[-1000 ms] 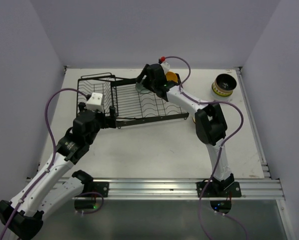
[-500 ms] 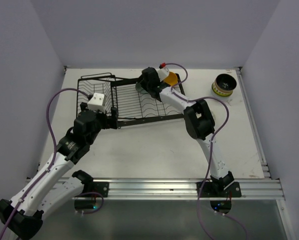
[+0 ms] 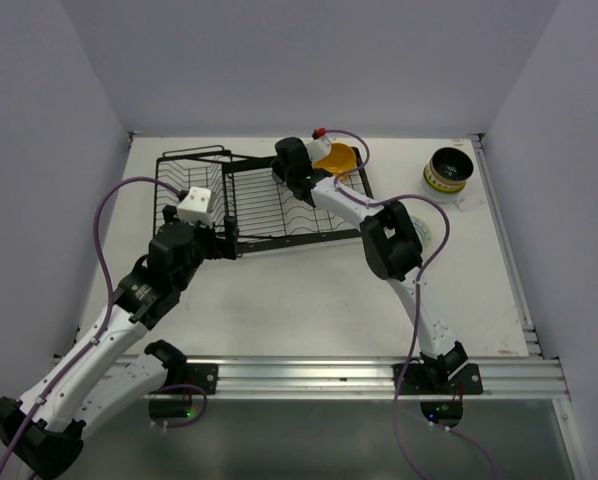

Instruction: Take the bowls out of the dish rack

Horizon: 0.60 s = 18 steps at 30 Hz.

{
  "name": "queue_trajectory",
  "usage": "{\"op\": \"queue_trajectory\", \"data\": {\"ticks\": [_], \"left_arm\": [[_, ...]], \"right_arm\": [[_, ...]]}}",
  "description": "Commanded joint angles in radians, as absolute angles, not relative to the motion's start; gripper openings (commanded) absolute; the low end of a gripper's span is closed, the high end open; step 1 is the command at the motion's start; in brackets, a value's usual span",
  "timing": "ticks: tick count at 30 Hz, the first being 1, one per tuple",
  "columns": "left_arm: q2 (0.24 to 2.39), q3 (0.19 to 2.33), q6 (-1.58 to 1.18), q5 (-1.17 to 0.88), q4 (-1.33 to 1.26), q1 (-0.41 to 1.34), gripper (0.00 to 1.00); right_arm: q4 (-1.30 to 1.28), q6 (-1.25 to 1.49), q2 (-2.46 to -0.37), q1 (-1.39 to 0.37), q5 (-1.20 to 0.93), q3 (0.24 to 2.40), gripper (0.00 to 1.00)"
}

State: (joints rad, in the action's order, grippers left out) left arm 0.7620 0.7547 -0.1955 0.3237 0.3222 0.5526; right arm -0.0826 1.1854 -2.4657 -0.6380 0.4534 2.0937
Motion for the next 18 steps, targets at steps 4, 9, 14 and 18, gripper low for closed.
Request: {"op": "queue_trajectory", "data": {"ticks": [4, 9, 14, 18], "left_arm": [[0.750, 0.753, -0.189, 0.347, 0.290, 0.558, 1.00], [0.749, 0.755, -0.187, 0.354, 0.291, 0.560, 1.00], [0.749, 0.753, -0.187, 0.356, 0.293, 0.558, 1.00], [0.747, 0.753, -0.187, 0.357, 0.293, 0.558, 1.00]], "right_arm": [[0.056, 1.172, -2.385, -0.640, 0.482, 1.996, 0.00], [0.211, 1.117, -2.330, -0.647, 0.445, 1.873, 0.00], [0.420, 1.029, -2.281, -0.658, 0.399, 1.773, 0.00], [0.531, 0.988, -2.278, -0.658, 0.356, 1.735, 0.00]]}}
